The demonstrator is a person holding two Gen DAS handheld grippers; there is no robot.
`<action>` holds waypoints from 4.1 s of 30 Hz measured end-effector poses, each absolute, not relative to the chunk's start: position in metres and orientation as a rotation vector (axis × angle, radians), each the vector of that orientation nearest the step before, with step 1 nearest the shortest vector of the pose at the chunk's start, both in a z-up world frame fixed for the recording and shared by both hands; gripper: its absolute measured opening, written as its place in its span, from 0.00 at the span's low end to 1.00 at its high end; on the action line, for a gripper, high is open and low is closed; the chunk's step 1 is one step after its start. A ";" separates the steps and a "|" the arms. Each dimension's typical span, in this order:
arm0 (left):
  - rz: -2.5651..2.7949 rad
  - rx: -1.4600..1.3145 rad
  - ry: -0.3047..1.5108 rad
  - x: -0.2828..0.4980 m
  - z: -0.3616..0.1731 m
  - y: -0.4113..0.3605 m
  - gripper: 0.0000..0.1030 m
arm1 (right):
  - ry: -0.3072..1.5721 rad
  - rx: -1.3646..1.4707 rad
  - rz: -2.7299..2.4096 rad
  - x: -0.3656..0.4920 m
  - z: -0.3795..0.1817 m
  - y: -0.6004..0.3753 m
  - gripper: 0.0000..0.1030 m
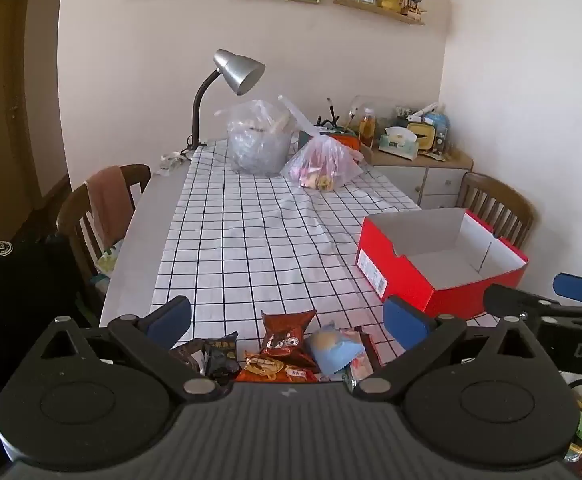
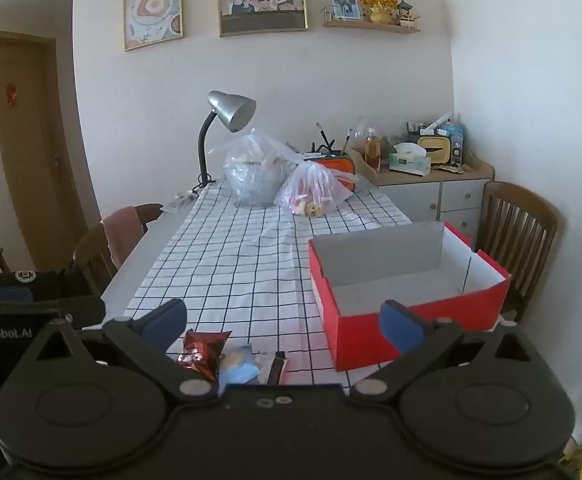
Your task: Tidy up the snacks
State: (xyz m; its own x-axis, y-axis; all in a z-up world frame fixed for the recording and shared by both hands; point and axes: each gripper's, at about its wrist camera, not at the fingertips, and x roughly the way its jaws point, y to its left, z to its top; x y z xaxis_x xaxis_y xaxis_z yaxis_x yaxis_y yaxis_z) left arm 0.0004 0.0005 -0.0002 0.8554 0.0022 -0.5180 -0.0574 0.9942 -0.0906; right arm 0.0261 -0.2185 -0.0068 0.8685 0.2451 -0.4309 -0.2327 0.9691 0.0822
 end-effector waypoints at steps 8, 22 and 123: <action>0.035 -0.069 0.545 -0.005 0.009 0.001 1.00 | 0.476 -0.030 0.234 0.019 -0.005 -0.210 1.00; 0.023 -0.084 0.575 -0.004 0.000 0.003 1.00 | 0.499 -0.024 0.214 0.020 -0.004 -0.208 0.98; 0.260 -0.232 0.940 0.056 -0.121 0.102 0.96 | 0.884 -0.048 0.294 0.131 -0.128 -0.181 0.83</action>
State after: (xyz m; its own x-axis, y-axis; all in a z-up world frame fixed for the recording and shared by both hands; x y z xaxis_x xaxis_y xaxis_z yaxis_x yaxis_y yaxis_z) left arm 0.0563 0.1023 -0.1209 0.5631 0.1188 -0.8178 -0.3189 0.9442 -0.0824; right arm 0.1311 -0.1810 -0.1280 0.5968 0.2330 -0.7678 -0.2726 0.9589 0.0791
